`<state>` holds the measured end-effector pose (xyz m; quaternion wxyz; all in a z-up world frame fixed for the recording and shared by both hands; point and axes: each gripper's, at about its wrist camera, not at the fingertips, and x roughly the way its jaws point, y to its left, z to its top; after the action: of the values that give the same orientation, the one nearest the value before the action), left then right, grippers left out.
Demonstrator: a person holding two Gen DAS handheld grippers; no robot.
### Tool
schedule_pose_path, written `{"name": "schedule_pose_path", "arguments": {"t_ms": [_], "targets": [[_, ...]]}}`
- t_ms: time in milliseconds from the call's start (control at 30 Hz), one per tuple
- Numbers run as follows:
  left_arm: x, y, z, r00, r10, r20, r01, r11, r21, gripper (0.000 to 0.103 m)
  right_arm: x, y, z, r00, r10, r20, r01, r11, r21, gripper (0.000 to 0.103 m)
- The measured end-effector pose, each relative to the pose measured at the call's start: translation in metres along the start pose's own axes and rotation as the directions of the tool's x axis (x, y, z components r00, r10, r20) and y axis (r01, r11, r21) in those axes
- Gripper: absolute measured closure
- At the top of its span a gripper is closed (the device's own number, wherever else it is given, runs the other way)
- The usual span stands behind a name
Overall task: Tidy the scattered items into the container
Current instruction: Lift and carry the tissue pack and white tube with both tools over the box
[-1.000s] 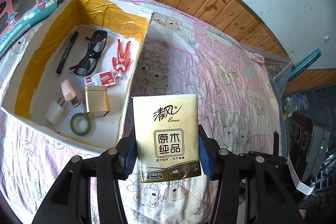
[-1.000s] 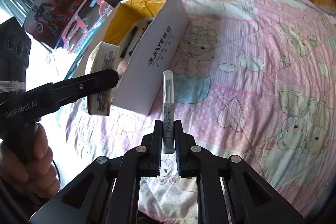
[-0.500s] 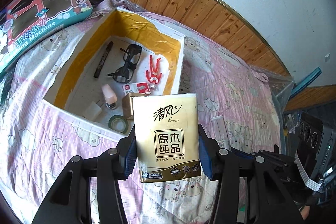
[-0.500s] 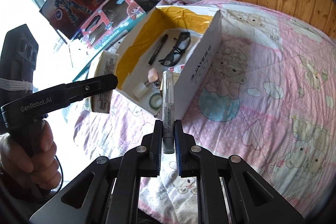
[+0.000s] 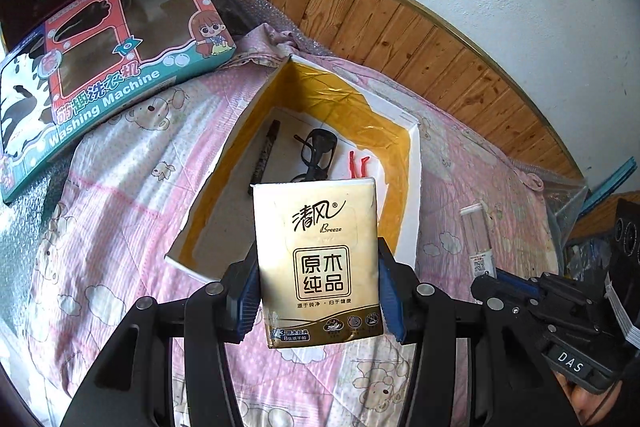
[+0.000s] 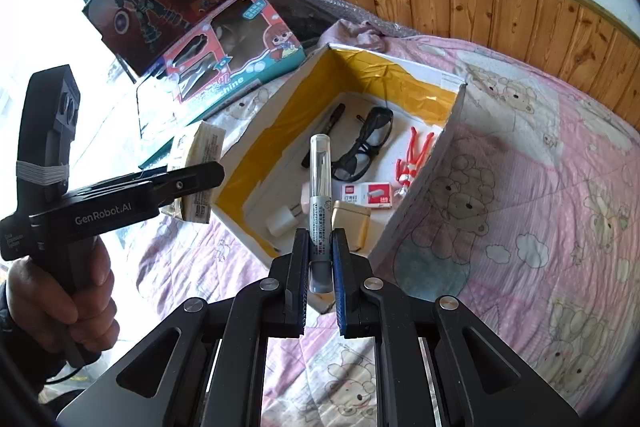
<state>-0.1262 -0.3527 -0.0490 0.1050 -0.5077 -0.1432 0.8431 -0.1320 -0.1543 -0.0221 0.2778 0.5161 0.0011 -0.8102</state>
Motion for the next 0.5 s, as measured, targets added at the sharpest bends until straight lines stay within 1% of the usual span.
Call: {"name": "schedule_pose_path", "arguments": {"t_ms": [167,500], "targets": [[0.014,0.002,0.015,1.000,0.013,-0.014,-0.013,0.999,0.033,0.051,0.022,-0.010,0.025,1.000,0.000,-0.030,0.001,0.999,0.040,0.092],[0.061,0.000,0.049,0.995,0.067,-0.067,-0.061,0.994,0.089,0.051,0.069,-0.034,0.072,0.996,0.000,-0.085,0.009,0.994,0.107,0.092]]}}
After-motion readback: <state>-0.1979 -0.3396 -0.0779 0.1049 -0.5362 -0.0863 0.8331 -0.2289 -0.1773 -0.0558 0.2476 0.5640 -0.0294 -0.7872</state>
